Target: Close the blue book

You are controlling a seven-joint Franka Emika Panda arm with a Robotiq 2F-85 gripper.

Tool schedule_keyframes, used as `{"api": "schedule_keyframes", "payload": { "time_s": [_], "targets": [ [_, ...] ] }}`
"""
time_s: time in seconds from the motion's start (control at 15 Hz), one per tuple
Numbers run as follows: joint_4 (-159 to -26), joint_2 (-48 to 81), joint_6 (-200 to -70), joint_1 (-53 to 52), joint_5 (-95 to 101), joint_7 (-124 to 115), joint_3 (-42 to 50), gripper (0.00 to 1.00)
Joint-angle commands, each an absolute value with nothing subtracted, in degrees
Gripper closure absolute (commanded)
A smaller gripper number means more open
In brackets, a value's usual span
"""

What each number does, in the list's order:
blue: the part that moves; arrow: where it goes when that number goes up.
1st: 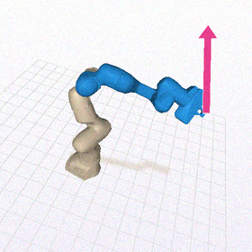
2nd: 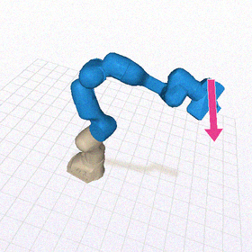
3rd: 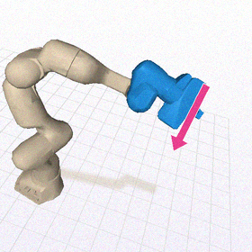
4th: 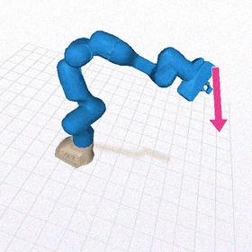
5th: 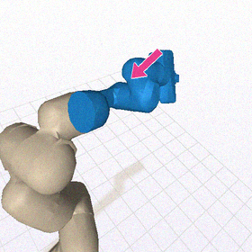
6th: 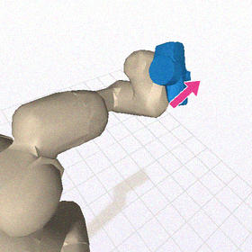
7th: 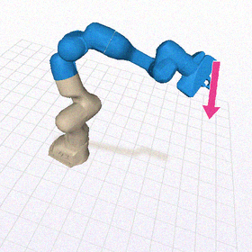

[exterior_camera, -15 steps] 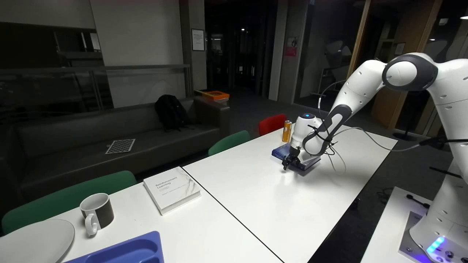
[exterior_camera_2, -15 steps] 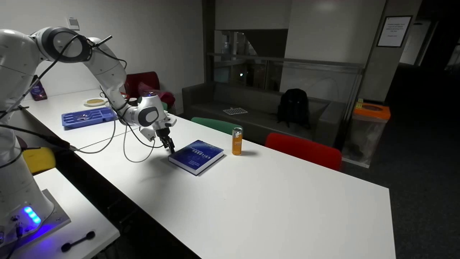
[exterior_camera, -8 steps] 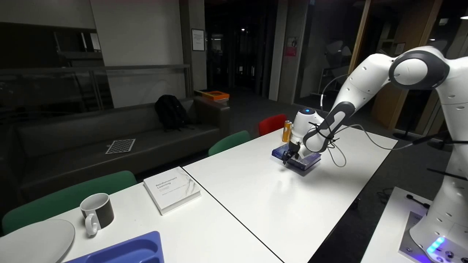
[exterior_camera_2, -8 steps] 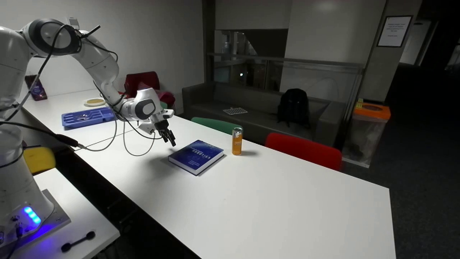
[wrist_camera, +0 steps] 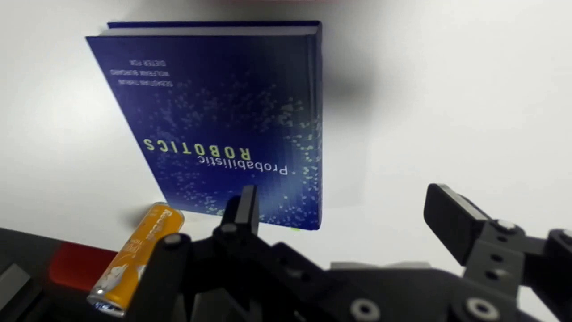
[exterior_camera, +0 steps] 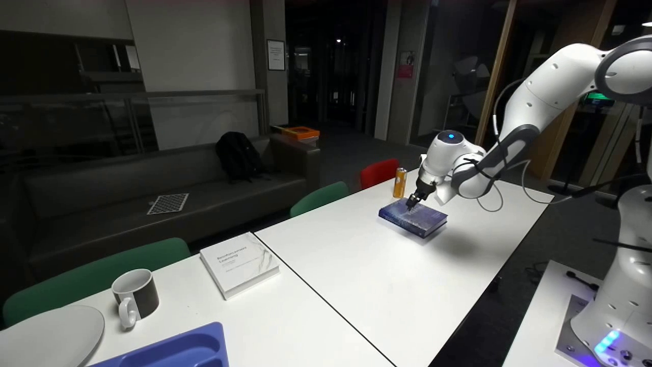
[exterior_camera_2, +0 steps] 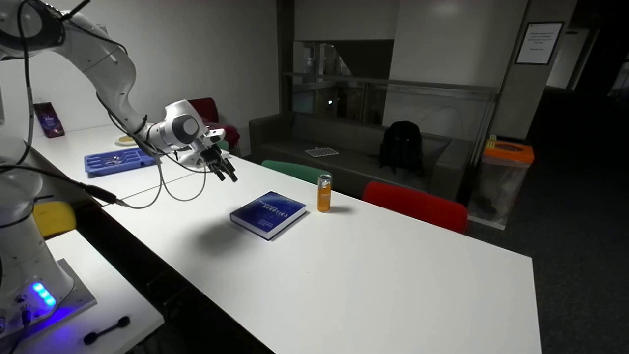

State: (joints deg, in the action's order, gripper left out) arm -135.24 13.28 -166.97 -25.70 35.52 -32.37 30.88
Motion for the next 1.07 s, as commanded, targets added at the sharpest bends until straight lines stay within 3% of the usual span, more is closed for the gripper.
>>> {"api": "schedule_keyframes", "payload": {
  "time_s": [0.0,0.47,1.0],
  "targets": [
    [-140.51,3.91,-165.46,-29.58,49.78,-37.22,37.68,0.00],
    [-148.52,-5.27,-162.04,-27.39,58.90,-30.75,38.68,0.00],
    [-148.52,-3.03,-162.46,-27.69,58.03,-30.62,38.41,0.00]
  ]
}}
